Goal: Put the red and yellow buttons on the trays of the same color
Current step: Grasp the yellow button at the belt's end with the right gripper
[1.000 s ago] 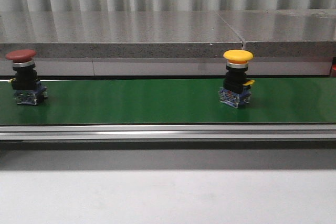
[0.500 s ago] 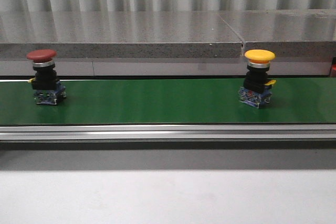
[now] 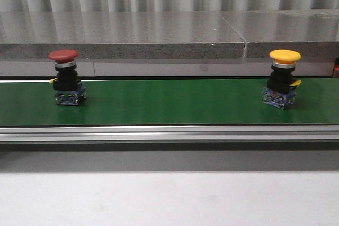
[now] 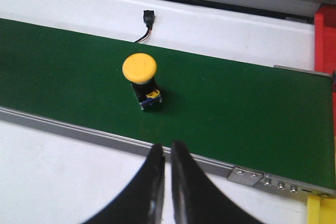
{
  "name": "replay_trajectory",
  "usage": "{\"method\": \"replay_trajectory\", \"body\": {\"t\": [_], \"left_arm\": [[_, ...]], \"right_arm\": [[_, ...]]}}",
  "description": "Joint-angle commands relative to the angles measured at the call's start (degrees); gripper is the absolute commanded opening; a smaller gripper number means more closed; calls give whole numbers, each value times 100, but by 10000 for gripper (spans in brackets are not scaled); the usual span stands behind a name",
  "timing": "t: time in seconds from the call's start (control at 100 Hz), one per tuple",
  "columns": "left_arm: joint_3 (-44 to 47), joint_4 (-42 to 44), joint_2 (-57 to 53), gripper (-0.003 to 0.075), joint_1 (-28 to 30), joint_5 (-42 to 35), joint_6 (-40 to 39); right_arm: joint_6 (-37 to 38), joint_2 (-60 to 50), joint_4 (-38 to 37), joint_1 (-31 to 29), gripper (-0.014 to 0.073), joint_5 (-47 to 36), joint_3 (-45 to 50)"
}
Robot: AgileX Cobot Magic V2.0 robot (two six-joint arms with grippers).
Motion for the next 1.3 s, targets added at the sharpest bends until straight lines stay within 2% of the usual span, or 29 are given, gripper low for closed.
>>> {"method": "replay_trajectory", "body": {"t": [0.0, 0.11, 0.18, 0.23, 0.34, 0.53, 0.85, 0.92, 1.07, 1.12, 1.19, 1.29], "left_arm": [[-107, -58, -158, -20, -41, -396, -9], [-107, -58, -285, -20, -41, -396, -9], [-107, -58, -295, -20, -41, -396, -9], [-107, -58, -295, -20, -41, -396, -9], [-107, -58, -295, -20, -41, -396, -9], [-107, -58, -295, -20, -41, -396, -9], [-107, -58, -295, -20, -41, -396, -9], [-107, -58, -295, -20, -41, -396, -9], [-107, -58, -295, -20, -41, -396, -9], [-107, -58, -295, -20, -41, -396, -9], [-107, -58, -295, -20, -41, -396, -9], [-107, -58, -295, -20, -41, -396, -9]], "right_arm": [[-21, 427, 138, 2, 235, -86, -529], [-21, 1109, 198, 2, 516, 291, -1037], [-21, 1564, 250, 2, 632, 618, -1375], [-21, 1886, 332, 2, 666, 844, -1594], [-55, 2588, 391, 2, 653, 1226, -2025], [-456, 3594, 385, 2, 653, 1339, -2444], [-1087, 4739, 385, 2, 645, 914, -2574], [-1105, 4861, 380, 2, 587, 815, -2574], [-1105, 4985, 326, 2, 333, 572, -2574], [-1105, 4990, 326, 2, 273, 516, -2574], [-1105, 4984, 326, 2, 237, 420, -2574], [-1097, 4928, 326, 2, 237, 373, -2574]]}}
